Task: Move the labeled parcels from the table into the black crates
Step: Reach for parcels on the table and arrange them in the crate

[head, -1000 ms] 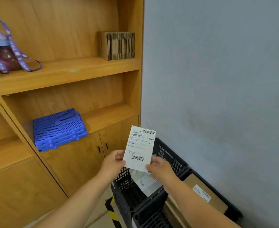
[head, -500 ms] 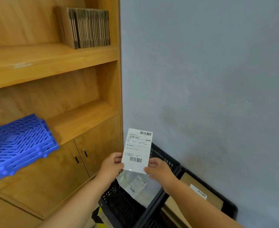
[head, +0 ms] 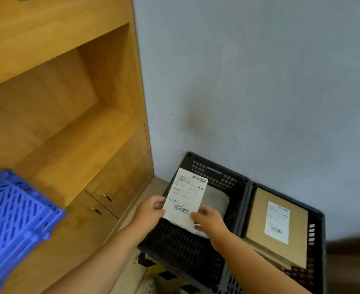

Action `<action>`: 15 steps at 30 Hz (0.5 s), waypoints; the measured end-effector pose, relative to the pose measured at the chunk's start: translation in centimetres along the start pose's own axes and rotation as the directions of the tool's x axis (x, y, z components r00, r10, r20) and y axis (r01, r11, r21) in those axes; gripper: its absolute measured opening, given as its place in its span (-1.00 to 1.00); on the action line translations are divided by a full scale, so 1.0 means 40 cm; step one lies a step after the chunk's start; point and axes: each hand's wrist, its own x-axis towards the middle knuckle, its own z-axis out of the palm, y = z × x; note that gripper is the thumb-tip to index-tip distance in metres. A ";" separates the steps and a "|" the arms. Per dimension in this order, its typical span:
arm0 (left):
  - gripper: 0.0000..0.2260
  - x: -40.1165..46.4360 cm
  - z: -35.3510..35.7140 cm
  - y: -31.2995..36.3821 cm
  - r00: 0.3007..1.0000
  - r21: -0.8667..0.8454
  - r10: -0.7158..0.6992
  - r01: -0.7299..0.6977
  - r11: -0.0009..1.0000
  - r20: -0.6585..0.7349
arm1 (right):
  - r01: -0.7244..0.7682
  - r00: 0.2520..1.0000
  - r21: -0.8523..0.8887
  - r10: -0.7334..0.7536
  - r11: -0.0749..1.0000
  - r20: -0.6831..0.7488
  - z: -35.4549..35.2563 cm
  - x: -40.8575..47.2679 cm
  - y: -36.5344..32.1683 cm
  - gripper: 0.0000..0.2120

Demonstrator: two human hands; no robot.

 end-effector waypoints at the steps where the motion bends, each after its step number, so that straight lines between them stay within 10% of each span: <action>1: -0.68 0.022 -0.003 -0.024 0.999 0.032 -0.023 0.022 0.999 0.031 | -0.034 0.999 0.015 0.034 0.999 -0.022 0.012 0.016 0.022 -0.86; 15: -0.61 0.229 0.120 -0.347 0.941 0.525 -0.244 0.088 0.847 0.235 | -0.356 0.921 0.010 0.353 0.934 -0.168 0.077 0.287 0.397 -0.83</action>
